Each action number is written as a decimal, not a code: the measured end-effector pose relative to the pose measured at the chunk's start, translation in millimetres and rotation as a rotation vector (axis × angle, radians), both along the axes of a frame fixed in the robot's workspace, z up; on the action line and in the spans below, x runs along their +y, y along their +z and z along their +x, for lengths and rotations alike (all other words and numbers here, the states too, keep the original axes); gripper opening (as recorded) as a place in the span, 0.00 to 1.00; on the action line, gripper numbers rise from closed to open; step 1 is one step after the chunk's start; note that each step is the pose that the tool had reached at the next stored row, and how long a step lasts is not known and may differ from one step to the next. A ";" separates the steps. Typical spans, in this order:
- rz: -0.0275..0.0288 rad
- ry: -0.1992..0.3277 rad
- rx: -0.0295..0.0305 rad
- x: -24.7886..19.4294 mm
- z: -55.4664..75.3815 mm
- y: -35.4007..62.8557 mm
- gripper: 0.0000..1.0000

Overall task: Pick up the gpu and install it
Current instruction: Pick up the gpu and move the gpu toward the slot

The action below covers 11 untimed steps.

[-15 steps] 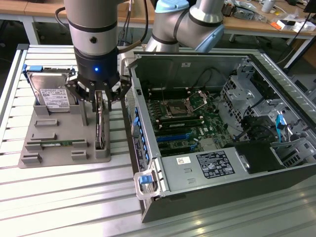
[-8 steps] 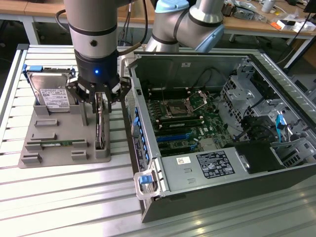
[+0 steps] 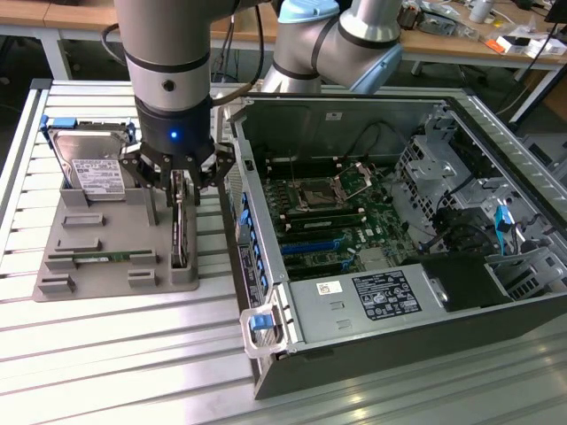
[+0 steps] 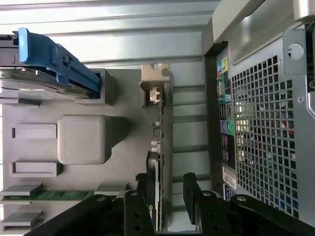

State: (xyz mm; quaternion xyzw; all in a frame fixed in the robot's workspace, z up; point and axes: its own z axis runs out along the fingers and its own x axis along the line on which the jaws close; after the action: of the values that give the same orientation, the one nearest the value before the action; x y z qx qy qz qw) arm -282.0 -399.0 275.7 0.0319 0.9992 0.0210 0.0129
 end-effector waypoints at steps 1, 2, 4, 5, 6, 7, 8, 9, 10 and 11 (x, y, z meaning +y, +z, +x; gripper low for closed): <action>0.0000 0.000 0.0000 0.0 0.0 -0.7 0.42; 0.0000 0.000 -0.0001 0.0 0.0 -1.5 0.42; -0.0001 0.000 0.0000 0.0 0.0 -2.7 0.42; -0.0001 0.000 0.0000 0.0 0.0 -3.3 0.42; 0.0000 0.000 0.0000 0.0 0.0 -4.3 0.42; 0.0000 0.000 0.0000 0.0 -0.1 -4.9 0.42; 0.0001 0.000 0.0000 0.0 -2.1 -5.8 0.42; 0.0003 0.000 -0.0001 0.0 -4.6 -6.5 0.42; 0.0003 0.000 -0.0002 0.0 -5.0 -6.9 0.42; 0.0003 0.000 -0.0002 0.0 -5.3 -7.3 0.42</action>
State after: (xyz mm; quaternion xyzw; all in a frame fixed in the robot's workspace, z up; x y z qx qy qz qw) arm -287.3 -399.0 268.4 0.0319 0.9992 0.0212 0.0130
